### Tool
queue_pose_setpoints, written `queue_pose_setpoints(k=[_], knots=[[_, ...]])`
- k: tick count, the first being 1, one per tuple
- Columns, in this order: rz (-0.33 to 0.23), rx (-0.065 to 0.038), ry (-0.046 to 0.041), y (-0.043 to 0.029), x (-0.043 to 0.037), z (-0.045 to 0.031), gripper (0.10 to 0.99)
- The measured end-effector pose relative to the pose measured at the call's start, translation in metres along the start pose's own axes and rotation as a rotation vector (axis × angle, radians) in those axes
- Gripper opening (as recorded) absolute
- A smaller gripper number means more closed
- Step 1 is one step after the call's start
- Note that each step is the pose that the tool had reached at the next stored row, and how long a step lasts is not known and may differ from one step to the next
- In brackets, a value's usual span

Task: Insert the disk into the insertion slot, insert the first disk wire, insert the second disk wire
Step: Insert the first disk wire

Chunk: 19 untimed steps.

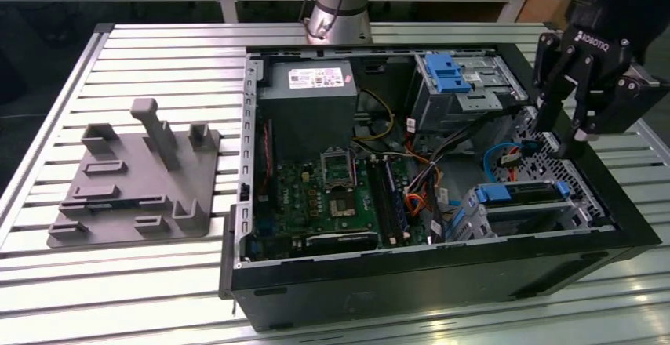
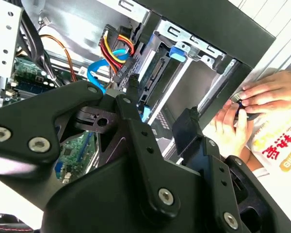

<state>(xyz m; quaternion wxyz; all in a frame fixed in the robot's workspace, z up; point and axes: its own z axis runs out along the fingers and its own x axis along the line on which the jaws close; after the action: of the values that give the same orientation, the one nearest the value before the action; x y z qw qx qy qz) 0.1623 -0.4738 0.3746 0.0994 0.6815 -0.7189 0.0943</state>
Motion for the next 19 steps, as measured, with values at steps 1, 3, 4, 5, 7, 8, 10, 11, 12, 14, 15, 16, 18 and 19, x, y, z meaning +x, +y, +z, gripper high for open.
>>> queue_pose_setpoints(k=[1,3,4,5,7,8,10,11,12,14,15,16,18,19], knots=[[0.001,0.0,0.0002,-0.0002,-0.0003,0.0012,0.557],[0.004,-0.002,0.0024,-0.0004,-0.0015,0.003,0.557],[0.004,-0.004,0.0051,-0.0004,-0.003,0.0034,0.557],[0.005,-0.006,0.0079,-0.0003,-0.0047,0.0039,0.557],[0.005,-0.009,0.0174,-0.0002,-0.0075,0.0047,0.541],[0.006,-0.011,0.0228,-0.0002,-0.0089,0.0049,0.541],[0.006,-0.015,0.0321,-0.0003,-0.0118,0.0053,0.475],[0.006,-0.016,0.036,-0.0005,-0.0134,0.0054,0.408],[0.005,-0.018,0.0395,-0.0007,-0.0152,0.0054,0.408],[0.005,-0.02,0.0437,-0.0013,-0.0198,0.0048,0.408],[0.005,-0.02,0.0446,-0.0017,-0.0226,0.0044,0.408],[0.005,-0.021,0.0457,-0.0021,-0.0255,0.0041,0.408],[0.004,-0.024,0.0514,-0.0036,-0.0307,0.0035,0.408],[0.004,-0.026,0.0564,-0.0044,-0.0329,0.0036,0.408]])
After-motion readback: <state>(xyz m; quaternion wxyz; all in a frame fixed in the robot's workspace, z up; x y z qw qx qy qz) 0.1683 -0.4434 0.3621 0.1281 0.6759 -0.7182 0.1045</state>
